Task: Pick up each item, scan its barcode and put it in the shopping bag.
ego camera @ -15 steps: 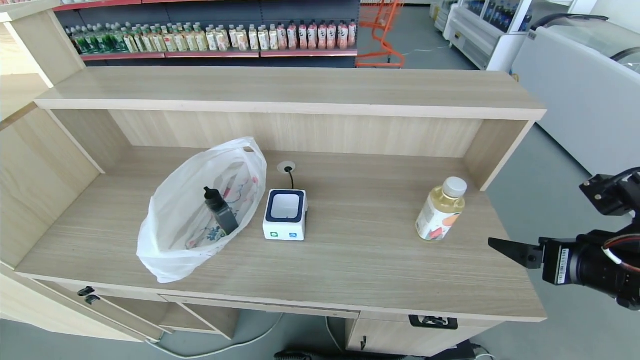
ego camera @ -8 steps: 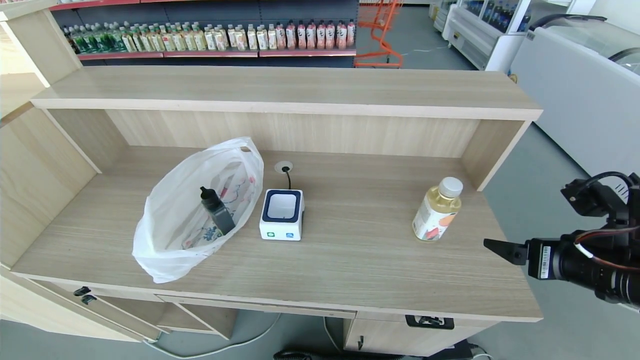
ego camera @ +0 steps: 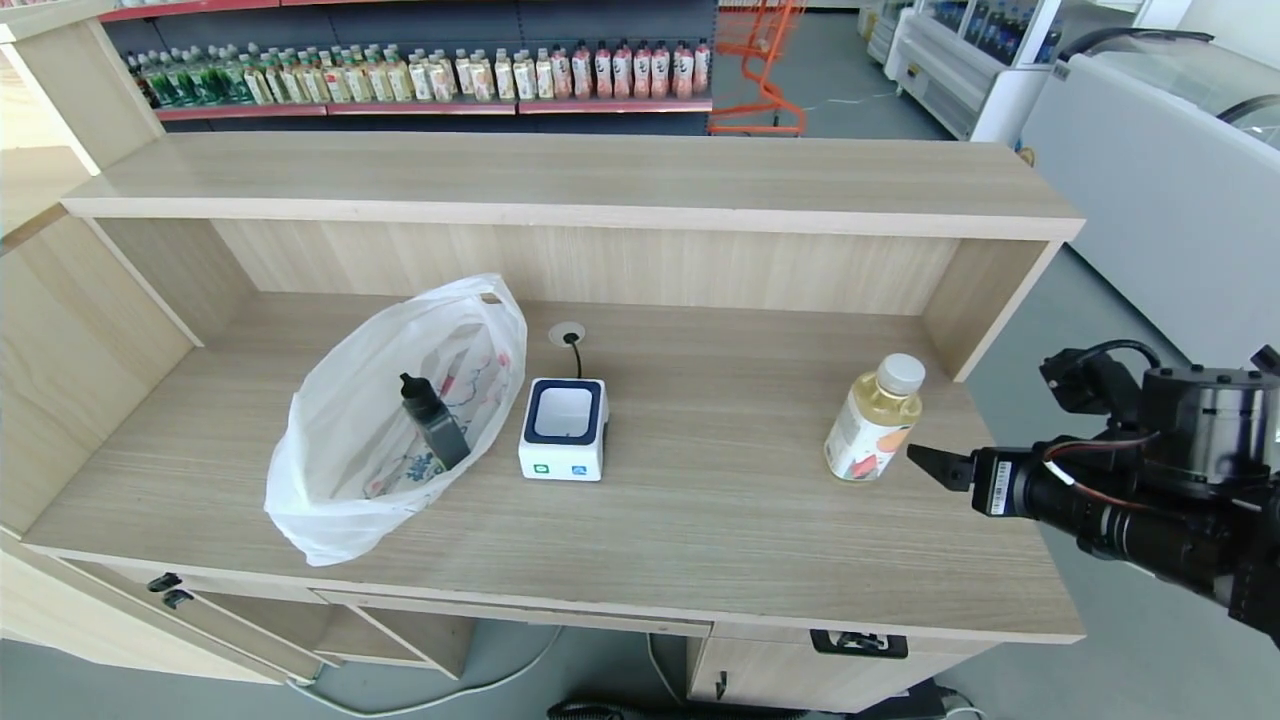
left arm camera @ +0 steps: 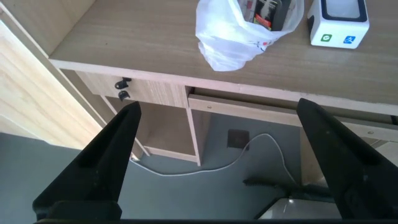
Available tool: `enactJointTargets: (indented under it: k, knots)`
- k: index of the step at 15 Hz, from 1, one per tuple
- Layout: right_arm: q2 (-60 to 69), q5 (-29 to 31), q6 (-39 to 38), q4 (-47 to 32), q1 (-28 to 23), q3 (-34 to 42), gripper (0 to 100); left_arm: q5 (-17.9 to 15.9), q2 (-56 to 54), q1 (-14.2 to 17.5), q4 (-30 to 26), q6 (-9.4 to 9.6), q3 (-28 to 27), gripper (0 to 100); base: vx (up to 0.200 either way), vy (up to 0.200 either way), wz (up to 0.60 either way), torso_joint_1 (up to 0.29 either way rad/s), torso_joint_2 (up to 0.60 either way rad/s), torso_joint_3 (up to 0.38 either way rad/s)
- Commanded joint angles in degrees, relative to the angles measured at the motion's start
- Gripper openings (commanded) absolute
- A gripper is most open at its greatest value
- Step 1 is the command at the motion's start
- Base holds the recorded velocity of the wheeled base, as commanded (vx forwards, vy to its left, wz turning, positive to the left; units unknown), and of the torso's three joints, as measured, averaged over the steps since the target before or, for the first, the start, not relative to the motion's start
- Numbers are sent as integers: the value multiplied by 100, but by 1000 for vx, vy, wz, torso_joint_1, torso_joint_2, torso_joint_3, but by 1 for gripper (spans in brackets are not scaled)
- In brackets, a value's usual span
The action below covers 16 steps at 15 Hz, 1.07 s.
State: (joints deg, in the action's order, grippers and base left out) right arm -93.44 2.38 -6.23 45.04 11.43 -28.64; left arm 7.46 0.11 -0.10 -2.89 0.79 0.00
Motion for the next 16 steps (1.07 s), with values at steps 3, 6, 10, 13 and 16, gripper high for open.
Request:
enactJointTargets:
  k: [3, 6, 10, 13, 16]
  knots:
    - [-939, -9, -1, 839, 131, -81, 100, 1, -11, 1, -1, 0, 0, 100, 0, 0, 0, 0, 0, 0]
    - [-1282, 0, -1, 1279, 316, -221, 100, 1, -11, 1, -1, 0, 0, 100, 0, 0, 0, 0, 0, 0]
    - [-1563, 0, 236, 1367, 403, -626, 100, 1, -11, 1, -1, 0, 0, 100, 0, 0, 0, 0, 0, 0]
    - [-1765, 8, 289, 1402, 403, -845, 100, 1, -11, 1, -1, 0, 0, 100, 0, 0, 0, 0, 0, 0]
    - [-2170, 26, 430, 1683, 412, -1118, 100, 1, -11, 1, -1, 0, 0, 100, 0, 0, 0, 0, 0, 0]
